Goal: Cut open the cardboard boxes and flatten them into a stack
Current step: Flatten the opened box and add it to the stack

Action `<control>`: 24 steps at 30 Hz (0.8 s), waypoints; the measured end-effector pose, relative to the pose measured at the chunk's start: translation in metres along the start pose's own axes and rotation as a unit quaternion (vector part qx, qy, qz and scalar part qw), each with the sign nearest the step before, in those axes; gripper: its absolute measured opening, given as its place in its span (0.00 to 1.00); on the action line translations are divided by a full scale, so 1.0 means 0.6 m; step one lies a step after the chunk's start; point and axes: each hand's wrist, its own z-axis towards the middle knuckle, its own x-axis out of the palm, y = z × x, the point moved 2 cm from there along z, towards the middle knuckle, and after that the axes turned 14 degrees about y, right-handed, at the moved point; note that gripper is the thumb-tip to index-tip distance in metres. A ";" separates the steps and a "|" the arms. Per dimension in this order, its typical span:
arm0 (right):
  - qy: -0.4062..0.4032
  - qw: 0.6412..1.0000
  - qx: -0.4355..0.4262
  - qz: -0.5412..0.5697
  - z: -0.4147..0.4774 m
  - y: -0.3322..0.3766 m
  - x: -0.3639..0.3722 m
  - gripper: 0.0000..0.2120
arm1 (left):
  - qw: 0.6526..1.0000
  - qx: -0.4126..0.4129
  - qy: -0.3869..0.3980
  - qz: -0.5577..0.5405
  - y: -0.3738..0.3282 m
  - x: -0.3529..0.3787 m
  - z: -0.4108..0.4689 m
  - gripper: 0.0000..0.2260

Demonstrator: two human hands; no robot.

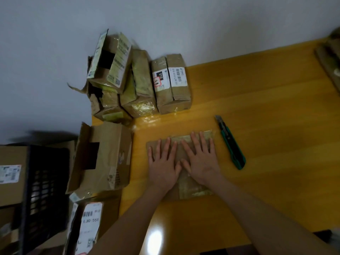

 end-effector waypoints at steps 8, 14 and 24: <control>-0.002 1.000 -0.004 -0.007 -0.002 0.000 -0.006 0.31 | 1.000 -0.015 0.000 0.004 -0.012 0.044 -0.062 0.28; -0.003 1.000 -0.014 -0.010 -0.054 0.002 0.027 0.32 | 0.998 -0.055 0.028 -0.004 -0.018 0.055 -0.076 0.27; -0.016 1.000 -0.013 -0.006 -0.065 -0.002 0.043 0.32 | 0.999 -0.033 -0.026 -0.021 -0.020 0.056 -0.079 0.28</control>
